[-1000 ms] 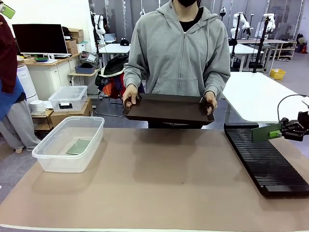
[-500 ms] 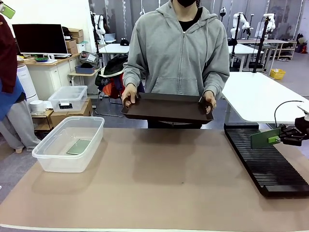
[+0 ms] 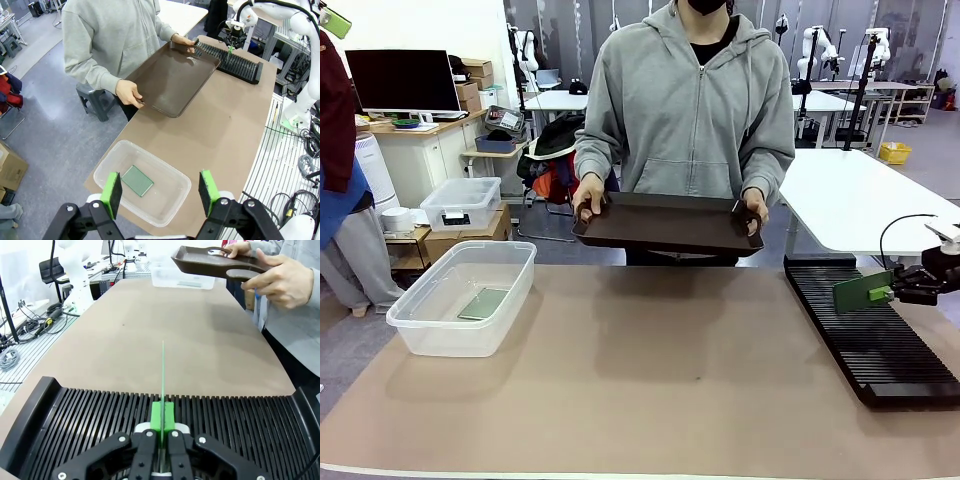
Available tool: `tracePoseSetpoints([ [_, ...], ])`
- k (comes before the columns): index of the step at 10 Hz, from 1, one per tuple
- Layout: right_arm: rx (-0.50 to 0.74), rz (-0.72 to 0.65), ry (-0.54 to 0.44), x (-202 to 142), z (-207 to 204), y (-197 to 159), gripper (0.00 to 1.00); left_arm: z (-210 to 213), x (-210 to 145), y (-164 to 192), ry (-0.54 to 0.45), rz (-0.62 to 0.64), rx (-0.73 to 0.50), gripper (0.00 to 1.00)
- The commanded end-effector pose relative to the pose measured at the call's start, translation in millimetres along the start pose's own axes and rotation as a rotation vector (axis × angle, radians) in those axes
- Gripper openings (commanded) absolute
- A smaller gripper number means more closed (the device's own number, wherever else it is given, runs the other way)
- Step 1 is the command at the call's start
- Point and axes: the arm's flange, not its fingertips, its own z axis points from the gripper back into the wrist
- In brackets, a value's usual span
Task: Sort PCBs into racks and boxes based on the side picked up.
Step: If the short side of the Blank PCB is picked up, insert it into the PCB Rack ; if the long side is picked up, place it in the Organizing box.
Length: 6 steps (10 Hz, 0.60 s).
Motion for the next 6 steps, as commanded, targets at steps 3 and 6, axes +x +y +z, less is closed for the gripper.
tracePoseSetpoints([
  [3, 0.037, -0.042, 0.043, -0.7, -3.2, -4.4, 0.03, -1.0, 0.2, -1.6, 0.001, 0.01, 0.004, 0.83],
  [6, 0.043, -0.056, 0.061, -4.6, -8.1, -7.5, 0.03, -1.0, 0.2, -1.6, 0.001, 0.01, 0.004, 0.83],
])
